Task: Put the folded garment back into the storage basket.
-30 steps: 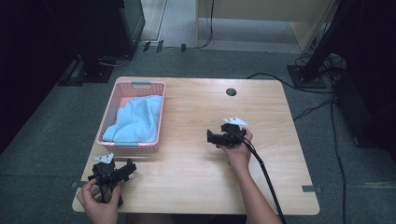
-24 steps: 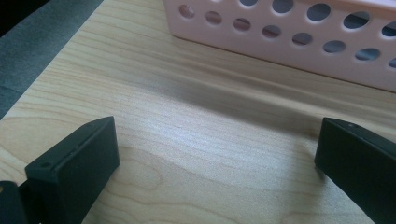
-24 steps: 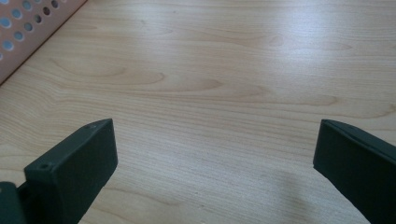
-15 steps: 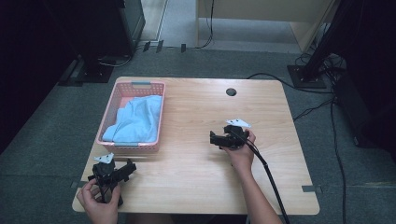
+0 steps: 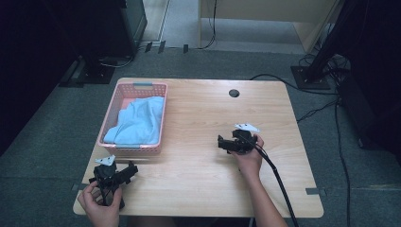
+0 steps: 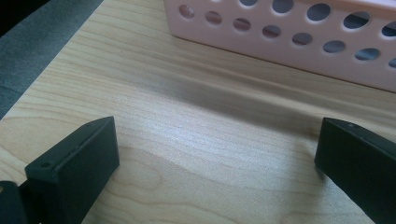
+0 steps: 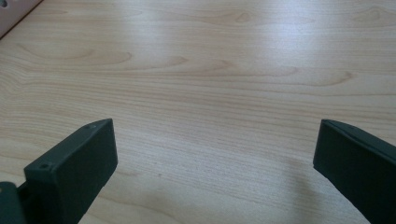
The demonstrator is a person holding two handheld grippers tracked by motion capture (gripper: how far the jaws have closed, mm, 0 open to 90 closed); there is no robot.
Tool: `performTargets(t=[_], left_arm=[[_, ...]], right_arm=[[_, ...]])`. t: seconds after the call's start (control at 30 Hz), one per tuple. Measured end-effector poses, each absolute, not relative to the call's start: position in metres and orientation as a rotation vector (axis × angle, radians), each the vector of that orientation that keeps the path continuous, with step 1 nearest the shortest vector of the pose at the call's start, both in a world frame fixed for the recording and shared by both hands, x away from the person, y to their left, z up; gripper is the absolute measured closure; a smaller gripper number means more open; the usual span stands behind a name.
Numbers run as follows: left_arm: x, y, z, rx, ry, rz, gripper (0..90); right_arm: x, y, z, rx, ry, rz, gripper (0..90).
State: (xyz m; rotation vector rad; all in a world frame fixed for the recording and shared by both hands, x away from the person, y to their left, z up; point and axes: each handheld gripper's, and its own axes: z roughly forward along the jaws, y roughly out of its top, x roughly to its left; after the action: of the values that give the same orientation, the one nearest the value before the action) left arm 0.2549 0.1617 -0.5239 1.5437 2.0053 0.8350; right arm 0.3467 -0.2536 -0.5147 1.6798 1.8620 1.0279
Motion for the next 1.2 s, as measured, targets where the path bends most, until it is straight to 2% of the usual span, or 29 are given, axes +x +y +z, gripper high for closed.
performTargets(t=[1.2], left_arm=[[0.255,0.162,-0.524,1.544,2.005,0.835,0.0]], right_arm=[[0.334,-0.287,-0.520,1.727,1.826,0.980,0.0]])
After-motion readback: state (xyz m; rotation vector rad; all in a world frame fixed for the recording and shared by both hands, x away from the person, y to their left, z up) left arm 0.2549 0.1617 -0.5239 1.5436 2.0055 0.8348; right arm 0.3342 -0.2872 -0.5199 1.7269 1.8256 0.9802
